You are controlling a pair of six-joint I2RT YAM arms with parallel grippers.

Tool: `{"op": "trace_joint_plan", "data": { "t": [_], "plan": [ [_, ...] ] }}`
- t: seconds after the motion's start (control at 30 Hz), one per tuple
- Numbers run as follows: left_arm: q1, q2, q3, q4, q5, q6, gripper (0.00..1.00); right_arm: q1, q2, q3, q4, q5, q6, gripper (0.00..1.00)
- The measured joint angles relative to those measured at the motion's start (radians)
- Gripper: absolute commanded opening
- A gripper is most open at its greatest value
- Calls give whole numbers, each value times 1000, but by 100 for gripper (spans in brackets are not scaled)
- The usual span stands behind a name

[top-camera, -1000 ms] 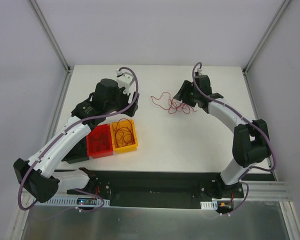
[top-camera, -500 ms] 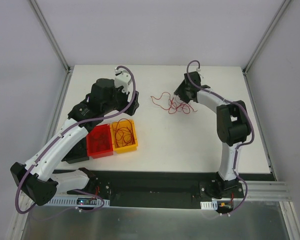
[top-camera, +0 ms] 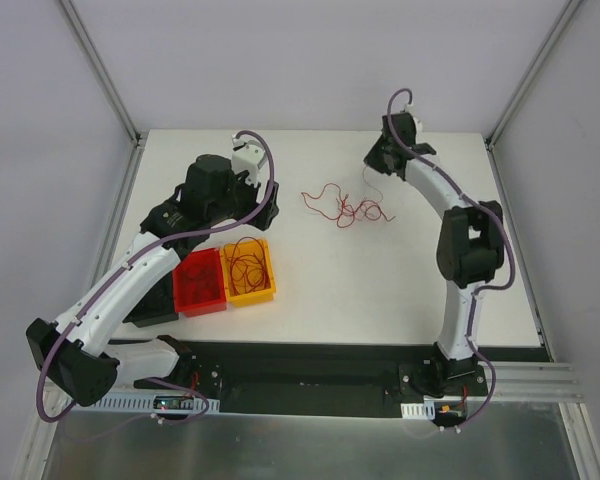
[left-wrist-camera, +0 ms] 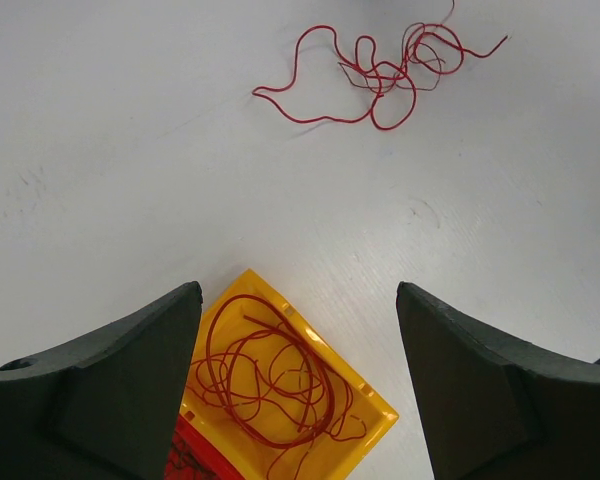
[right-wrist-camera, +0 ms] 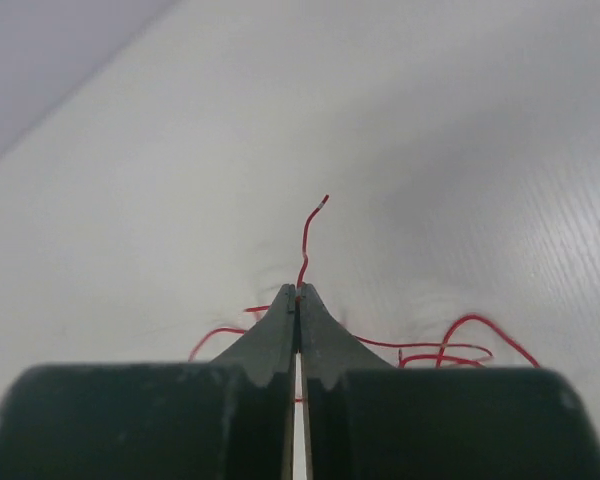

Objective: Untangle the cables

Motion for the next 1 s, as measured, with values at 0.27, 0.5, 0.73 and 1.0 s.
{"op": "trace_joint_plan", "data": {
  "t": [0.27,0.5,0.73,1.0],
  "plan": [
    [0,2,0,0,7,0,78,5,-338,285,-55,2,-97,0],
    [7,6,0,2,6,0,78,26,-573,416,6,40,-169,0],
    [7,23,0,0,23,0,80,26,-563,275,14,-4,-201,0],
    [7,29,0,7,50,-3,79,26,-513,-151,-110,-121,-169,1]
  ]
}}
